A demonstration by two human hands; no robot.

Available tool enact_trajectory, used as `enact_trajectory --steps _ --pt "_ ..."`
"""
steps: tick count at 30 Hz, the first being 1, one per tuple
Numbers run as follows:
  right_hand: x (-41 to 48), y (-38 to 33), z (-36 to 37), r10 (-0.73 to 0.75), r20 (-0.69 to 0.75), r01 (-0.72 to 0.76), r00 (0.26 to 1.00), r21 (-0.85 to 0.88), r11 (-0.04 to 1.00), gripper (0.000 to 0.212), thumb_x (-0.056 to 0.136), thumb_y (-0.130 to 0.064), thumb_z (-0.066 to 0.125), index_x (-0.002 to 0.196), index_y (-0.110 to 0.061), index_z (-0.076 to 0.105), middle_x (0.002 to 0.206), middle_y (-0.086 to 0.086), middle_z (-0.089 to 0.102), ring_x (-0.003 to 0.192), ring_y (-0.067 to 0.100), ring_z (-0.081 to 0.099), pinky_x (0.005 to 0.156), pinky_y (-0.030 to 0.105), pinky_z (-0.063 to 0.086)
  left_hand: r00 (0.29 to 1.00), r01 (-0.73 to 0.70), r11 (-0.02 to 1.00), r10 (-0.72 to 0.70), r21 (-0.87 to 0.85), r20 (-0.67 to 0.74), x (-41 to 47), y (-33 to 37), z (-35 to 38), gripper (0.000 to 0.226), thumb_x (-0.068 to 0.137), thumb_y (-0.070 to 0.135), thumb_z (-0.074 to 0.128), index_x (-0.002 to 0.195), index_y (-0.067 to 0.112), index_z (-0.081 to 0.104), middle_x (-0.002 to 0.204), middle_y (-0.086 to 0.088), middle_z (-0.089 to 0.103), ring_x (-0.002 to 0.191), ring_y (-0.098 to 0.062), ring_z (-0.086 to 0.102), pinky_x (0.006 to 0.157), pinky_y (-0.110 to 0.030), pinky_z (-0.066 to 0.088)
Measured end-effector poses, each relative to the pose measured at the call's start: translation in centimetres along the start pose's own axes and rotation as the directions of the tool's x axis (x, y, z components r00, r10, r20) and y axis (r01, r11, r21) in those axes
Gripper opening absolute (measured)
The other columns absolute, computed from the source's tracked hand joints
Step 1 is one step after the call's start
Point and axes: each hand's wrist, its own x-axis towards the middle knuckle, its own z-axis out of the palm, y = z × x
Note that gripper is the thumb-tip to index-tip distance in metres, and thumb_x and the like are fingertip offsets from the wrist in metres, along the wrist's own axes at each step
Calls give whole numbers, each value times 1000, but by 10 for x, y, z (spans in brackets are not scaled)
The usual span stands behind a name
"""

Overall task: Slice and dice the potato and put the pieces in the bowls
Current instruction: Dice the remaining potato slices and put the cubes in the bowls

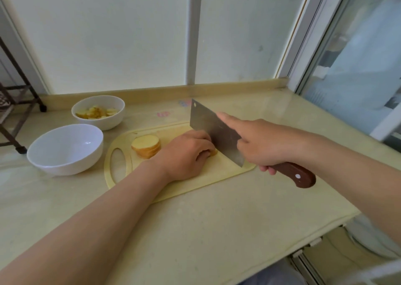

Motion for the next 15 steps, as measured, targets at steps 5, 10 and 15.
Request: enact_trajectory --steps 5,10,15 --pt "15 -19 10 8 16 -7 1000 -70 998 91 100 -6 33 155 -59 -17 84 13 59 47 24 61 51 38 62 1000 -3 1000 3 -8 -17 1 -2 2 20 86 10 60 100 11 75 100 -3 67 91 -21 61 82 -29 50" --pt "47 -29 10 -35 -49 36 998 24 999 90 99 -7 36 159 -54 -12 85 17 68 51 27 61 50 35 58 999 -7 1000 7 7 -49 -4 0 3 19 83 7 63 97 12 76 96 -2 69 88 -20 61 78 -28 51" --pt "34 -2 13 24 -110 5 994 262 965 89 93 -5 35 158 -61 7 96 11 65 56 22 62 54 38 61 997 31 999 -30 23 -77 -7 1 0 13 84 12 62 86 11 74 89 -2 65 82 -22 60 71 -39 53"
